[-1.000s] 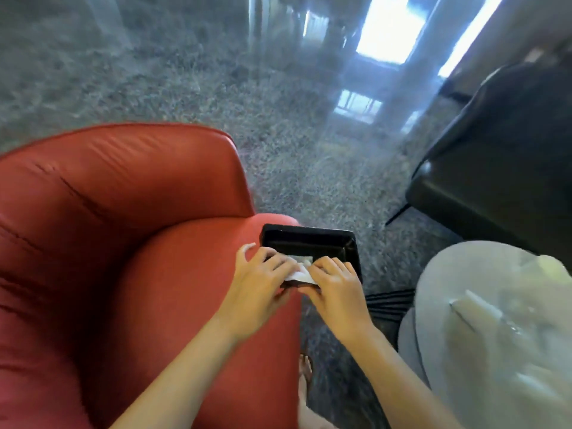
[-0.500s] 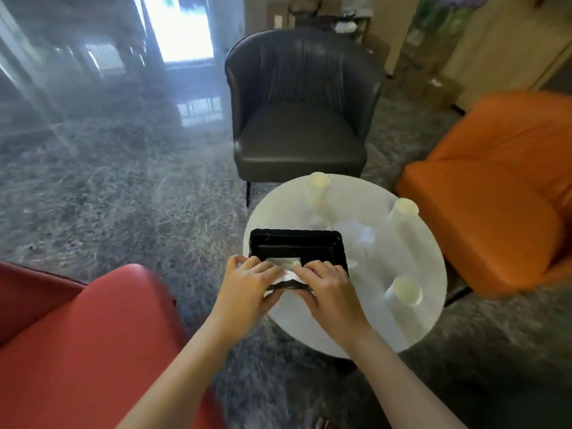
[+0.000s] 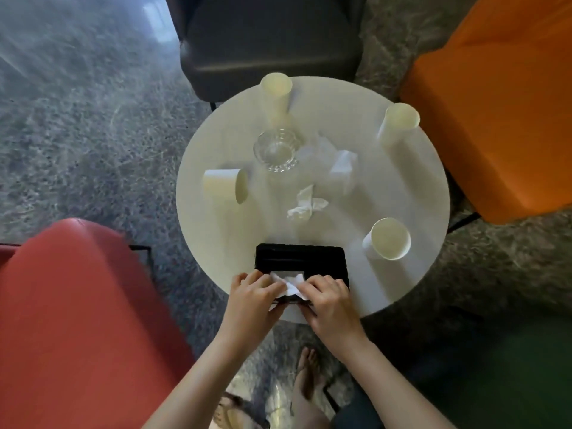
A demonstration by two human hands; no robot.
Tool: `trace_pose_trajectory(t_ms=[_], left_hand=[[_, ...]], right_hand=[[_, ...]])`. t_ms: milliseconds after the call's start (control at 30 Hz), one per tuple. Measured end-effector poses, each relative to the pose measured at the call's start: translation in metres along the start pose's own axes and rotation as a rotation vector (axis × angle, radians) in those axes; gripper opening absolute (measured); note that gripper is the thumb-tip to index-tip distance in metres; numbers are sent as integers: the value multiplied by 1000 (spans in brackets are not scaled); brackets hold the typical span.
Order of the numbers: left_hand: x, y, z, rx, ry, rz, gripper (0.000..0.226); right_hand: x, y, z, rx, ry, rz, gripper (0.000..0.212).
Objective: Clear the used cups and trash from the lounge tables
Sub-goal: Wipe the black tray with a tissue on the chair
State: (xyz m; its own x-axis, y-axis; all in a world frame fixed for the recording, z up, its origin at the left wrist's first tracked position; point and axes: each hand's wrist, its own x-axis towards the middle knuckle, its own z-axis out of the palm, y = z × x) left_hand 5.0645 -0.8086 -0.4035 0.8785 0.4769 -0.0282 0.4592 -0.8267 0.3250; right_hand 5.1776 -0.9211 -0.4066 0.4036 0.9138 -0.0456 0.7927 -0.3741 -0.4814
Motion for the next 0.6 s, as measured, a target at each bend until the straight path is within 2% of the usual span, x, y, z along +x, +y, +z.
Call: trace_pose_trajectory(t_ms=[200,367,467,600], left_hand=[[3,-7,18,43,-84,-28,34],[2,-2,-1,35,-127,-23,48],[4,-7,-29,-14,-74,-24,53],[20,-25,-66,-15,2,-41,54]], right_hand=[[5,9,19,16,-116,84,32],[4,7,11,-4,-203,109,62],[12,-2,-11,52,-114,87,66],[36,-16,-38,97,97,89,52]])
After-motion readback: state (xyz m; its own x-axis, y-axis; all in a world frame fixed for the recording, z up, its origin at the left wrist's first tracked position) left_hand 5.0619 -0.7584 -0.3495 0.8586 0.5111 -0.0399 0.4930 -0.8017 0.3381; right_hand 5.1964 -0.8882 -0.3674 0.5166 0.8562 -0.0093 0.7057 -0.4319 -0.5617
